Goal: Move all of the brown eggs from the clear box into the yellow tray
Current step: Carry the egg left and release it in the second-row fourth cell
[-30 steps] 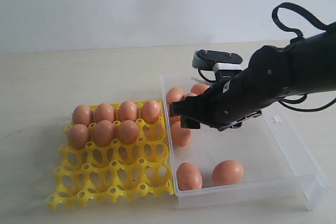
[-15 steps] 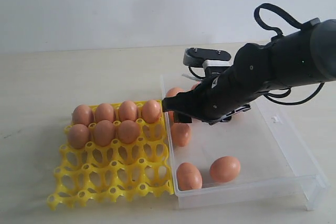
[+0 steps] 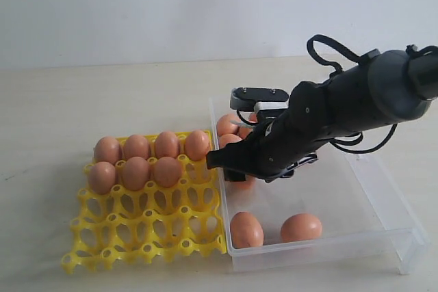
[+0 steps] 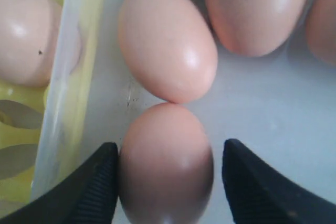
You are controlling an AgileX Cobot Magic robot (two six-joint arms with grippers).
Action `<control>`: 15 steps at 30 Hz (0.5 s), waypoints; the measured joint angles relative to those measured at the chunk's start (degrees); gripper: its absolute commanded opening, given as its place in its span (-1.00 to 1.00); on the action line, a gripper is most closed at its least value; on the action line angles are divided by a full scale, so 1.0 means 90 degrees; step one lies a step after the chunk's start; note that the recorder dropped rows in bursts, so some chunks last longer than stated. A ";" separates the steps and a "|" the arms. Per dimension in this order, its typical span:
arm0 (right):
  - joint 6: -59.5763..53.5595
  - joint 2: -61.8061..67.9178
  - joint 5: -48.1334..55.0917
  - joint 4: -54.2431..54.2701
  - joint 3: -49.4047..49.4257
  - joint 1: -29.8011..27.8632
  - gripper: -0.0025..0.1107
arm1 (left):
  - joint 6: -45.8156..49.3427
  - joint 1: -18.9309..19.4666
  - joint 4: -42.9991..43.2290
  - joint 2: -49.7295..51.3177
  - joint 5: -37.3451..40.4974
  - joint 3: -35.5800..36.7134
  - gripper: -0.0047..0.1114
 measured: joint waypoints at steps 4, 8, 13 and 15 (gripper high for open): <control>-0.0009 0.0059 -0.0212 0.0012 0.0000 0.0000 -0.87 | 0.0000 0.0000 0.0000 0.0000 0.0000 0.0000 -0.92; -0.0069 0.0059 -0.0244 -0.0102 0.0000 0.0000 -0.96 | 0.0000 0.0000 0.0000 0.0000 0.0000 0.0000 -0.92; -0.0218 -0.0398 -0.0203 -0.0494 0.0012 0.0014 -0.96 | 0.0000 0.0000 0.0000 0.0000 0.0000 0.0000 -0.92; -0.0205 -0.0703 -0.0688 -0.0833 0.0082 0.0086 -0.96 | 0.0000 0.0000 0.0000 0.0000 0.0000 0.0000 -0.92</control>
